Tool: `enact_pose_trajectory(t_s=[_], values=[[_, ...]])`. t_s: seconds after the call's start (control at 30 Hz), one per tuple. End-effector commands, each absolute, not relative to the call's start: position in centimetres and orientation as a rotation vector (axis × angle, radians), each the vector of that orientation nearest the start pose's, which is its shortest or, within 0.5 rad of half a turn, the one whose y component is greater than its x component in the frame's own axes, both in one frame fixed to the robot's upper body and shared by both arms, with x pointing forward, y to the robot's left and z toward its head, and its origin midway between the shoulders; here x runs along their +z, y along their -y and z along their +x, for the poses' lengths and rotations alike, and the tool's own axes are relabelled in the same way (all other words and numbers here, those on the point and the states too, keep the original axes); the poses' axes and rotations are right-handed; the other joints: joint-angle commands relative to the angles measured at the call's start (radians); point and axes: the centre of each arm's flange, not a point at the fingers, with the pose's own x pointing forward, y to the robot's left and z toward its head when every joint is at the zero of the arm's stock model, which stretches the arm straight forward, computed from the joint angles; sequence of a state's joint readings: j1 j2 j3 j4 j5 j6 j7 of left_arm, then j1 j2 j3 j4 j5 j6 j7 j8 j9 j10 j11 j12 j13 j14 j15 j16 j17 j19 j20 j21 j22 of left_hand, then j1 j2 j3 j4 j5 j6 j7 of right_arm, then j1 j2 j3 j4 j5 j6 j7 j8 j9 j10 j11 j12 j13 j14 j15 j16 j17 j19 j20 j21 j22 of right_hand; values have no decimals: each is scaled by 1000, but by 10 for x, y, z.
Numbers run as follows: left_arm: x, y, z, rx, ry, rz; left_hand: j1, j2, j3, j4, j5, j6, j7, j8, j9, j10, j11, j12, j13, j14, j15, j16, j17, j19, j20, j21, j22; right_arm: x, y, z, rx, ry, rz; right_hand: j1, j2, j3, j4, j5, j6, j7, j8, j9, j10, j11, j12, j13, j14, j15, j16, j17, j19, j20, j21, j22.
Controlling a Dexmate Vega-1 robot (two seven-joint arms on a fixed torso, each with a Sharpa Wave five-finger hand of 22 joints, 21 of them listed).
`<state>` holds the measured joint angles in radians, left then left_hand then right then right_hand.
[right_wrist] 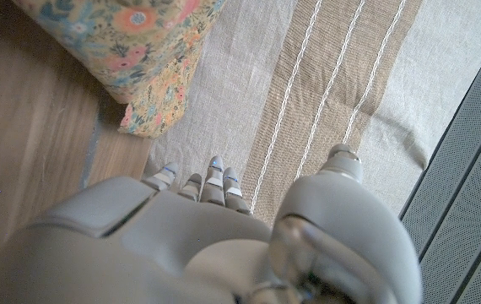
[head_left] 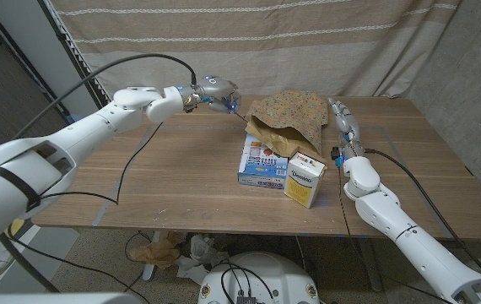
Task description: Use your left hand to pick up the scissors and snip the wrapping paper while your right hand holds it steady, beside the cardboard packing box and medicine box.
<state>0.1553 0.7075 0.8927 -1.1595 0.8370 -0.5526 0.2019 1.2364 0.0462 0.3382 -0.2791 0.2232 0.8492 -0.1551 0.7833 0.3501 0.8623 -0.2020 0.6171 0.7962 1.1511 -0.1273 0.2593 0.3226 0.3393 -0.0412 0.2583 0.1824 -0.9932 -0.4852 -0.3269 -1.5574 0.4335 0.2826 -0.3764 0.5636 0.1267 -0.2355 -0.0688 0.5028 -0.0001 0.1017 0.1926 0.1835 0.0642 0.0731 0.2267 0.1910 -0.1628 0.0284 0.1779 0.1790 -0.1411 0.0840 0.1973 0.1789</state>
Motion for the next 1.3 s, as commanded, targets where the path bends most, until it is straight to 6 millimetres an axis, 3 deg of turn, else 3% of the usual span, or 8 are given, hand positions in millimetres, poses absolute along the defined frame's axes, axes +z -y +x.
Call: enact_pose_trajectory(t_s=[0.03, 0.33, 0.63, 1.27, 1.3], values=[[169, -193, 629, -100, 1210, 1784, -4, -7, 118, 113, 4, 18, 6, 6, 0, 13, -1, -2, 0, 105, -114, 5, 17, -5, -135, -2, 2, -26, 279, 600, -81, 709, 36, -7, -1, -6, -1, -1, 0, -8, 4, 3, -1, -6, 3, 2, -5, -6, 7, 2, -6, 0, 3, 4], [186, -192, 618, -74, 1220, 1595, -4, -7, 118, 113, 4, 18, 6, 6, 0, 13, -1, -2, 0, 105, -114, 5, 17, -5, -135, -2, 2, -25, 280, 598, -81, 718, 37, -7, -1, -6, 0, -1, 2, -11, 5, 3, 1, -7, 4, 2, -4, -7, 7, 2, -6, 0, 3, 4], [190, -184, 604, -111, 1219, 1463, -4, -7, 118, 113, 4, 18, 6, 6, 0, 13, -1, -2, 0, 105, -114, 5, 17, -5, -135, -2, 2, -25, 285, 593, -79, 728, 33, -8, 0, -6, 0, -1, 2, -11, 4, 3, 2, -7, 4, 2, -4, -8, 7, 2, -5, 0, 3, 4], [173, -174, 583, -113, 1198, 1124, -4, -7, 118, 113, 4, 18, 6, 6, 0, 13, -1, -2, 0, 105, -114, 5, 17, -5, -135, -2, 2, -26, 291, 589, -42, 724, 24, -7, 0, -5, 0, -2, 1, -10, 4, 3, 4, -7, 5, 1, -3, -8, 7, 2, -5, 0, 3, 4], [172, -172, 583, -107, 1200, 1101, -20, -62, 84, 112, 8, 50, 9, 44, 21, 43, 22, -2, -19, 145, -99, 19, 21, 12, -143, 0, 1, -26, 291, 589, -43, 722, 27, -7, 0, -5, 0, -2, 1, -10, 4, 3, 4, -7, 5, 1, -3, -8, 7, 2, -5, 0, 3, 4]])
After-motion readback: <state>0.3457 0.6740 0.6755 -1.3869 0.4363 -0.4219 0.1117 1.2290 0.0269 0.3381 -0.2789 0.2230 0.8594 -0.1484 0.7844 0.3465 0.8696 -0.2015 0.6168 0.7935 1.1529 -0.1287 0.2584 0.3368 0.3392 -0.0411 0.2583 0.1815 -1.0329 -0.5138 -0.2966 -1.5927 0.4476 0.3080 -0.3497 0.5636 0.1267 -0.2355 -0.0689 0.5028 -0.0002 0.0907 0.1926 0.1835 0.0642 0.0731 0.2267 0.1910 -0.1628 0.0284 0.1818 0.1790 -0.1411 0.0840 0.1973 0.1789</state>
